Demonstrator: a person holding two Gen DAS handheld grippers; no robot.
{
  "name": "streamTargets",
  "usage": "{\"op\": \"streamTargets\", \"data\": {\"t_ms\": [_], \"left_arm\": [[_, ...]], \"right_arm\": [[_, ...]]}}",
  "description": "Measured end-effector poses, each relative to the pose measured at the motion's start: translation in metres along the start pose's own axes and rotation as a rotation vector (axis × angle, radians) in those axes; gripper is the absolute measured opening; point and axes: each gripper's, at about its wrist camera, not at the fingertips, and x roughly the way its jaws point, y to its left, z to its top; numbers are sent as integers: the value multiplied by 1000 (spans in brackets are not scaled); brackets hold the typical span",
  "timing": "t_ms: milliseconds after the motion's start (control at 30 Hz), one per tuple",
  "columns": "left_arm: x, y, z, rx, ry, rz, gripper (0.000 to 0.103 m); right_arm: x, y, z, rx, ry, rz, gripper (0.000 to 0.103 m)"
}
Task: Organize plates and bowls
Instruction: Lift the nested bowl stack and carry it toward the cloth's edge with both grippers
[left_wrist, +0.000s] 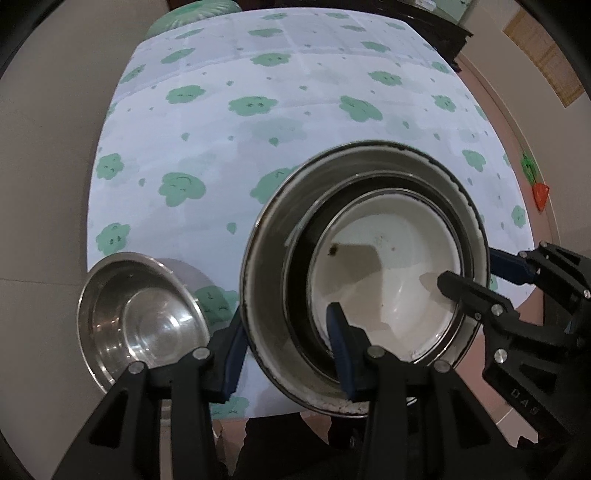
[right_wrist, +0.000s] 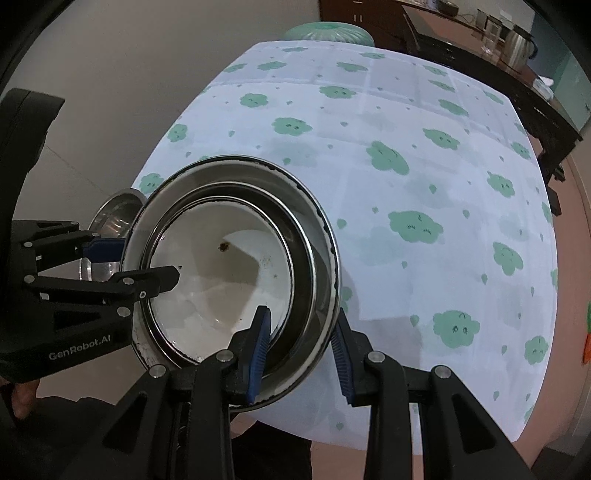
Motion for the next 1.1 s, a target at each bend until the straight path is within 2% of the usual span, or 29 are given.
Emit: {"op": "streamTargets", "data": {"t_ms": [1100], "left_arm": [[-23, 81, -20, -159, -29, 33, 41]], "right_arm": [[3, 79, 41, -181, 7, 37, 35]]}}
